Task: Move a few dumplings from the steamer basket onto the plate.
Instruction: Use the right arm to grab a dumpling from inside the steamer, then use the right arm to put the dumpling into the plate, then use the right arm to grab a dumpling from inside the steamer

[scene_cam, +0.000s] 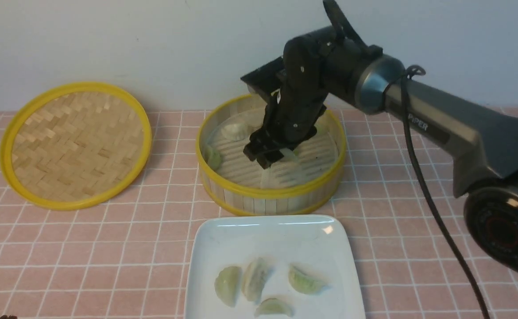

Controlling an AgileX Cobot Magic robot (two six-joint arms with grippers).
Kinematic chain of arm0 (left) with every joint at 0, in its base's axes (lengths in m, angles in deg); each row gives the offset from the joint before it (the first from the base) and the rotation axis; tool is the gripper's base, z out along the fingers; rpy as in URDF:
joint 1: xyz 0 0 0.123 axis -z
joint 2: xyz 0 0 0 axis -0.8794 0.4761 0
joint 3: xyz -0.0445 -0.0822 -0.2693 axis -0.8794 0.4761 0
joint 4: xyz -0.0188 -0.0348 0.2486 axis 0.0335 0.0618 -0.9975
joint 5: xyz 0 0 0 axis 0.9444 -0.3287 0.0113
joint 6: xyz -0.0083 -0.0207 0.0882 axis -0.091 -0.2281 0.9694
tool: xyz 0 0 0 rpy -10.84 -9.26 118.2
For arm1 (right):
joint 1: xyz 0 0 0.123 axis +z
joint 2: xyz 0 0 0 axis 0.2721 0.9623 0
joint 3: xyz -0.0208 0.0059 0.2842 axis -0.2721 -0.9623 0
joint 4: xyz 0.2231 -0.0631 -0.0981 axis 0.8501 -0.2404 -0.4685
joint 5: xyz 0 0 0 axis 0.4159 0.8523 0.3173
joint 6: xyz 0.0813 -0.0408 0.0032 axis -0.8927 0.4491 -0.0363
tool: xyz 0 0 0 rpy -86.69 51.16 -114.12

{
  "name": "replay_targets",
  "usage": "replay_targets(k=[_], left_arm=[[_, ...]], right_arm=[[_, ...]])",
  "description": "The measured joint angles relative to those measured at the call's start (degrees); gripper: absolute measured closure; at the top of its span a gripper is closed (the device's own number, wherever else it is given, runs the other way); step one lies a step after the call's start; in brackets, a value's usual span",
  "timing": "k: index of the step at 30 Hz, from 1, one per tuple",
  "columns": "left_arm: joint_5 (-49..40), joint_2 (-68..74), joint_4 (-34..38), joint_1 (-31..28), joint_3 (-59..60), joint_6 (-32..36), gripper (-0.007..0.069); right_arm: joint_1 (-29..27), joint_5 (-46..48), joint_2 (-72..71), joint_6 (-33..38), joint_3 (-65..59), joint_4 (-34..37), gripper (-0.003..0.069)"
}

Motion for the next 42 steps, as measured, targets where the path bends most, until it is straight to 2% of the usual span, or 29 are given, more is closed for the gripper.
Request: replay_targets(k=[5,9,16,21,27,32,35,42], left_arm=[[0.0,0.0,0.0,0.0,0.0,0.0,0.0631],[0.0,0.0,0.0,0.0,0.0,0.0,0.0631],[0.0,0.0,0.0,0.0,0.0,0.0,0.0631],[0.0,0.0,0.0,0.0,0.0,0.0,0.0631],[0.0,0.0,0.0,0.0,0.0,0.0,0.0631],[0.0,0.0,0.0,0.0,0.0,0.0,0.0631],[0.0,0.0,0.0,0.0,0.0,0.0,0.0631],[0.0,0.0,0.0,0.0,0.0,0.0,0.0631]], right_arm=[[0.0,1.0,-3.3,-0.2,3.9,4.4,0.0249],[0.0,1.2,-7.6,-0.2,-0.1,7.8,0.0249],[0.4,1.2,-18.4,-1.1,-24.5,10.7,0.0249],[1.1,1.2,-16.0,-1.9,-31.9,10.7,0.0249],[1.2,0.4,-12.5,-1.9,-32.2,13.3,0.0236],[1.2,0.4,-12.4,-1.9,-29.4,14.4,0.0121],[1.2,0.3,-12.4,-2.5,-25.5,14.4,0.0076],[1.0,0.5,-12.4,-6.0,-16.6,14.4,0.0081]])
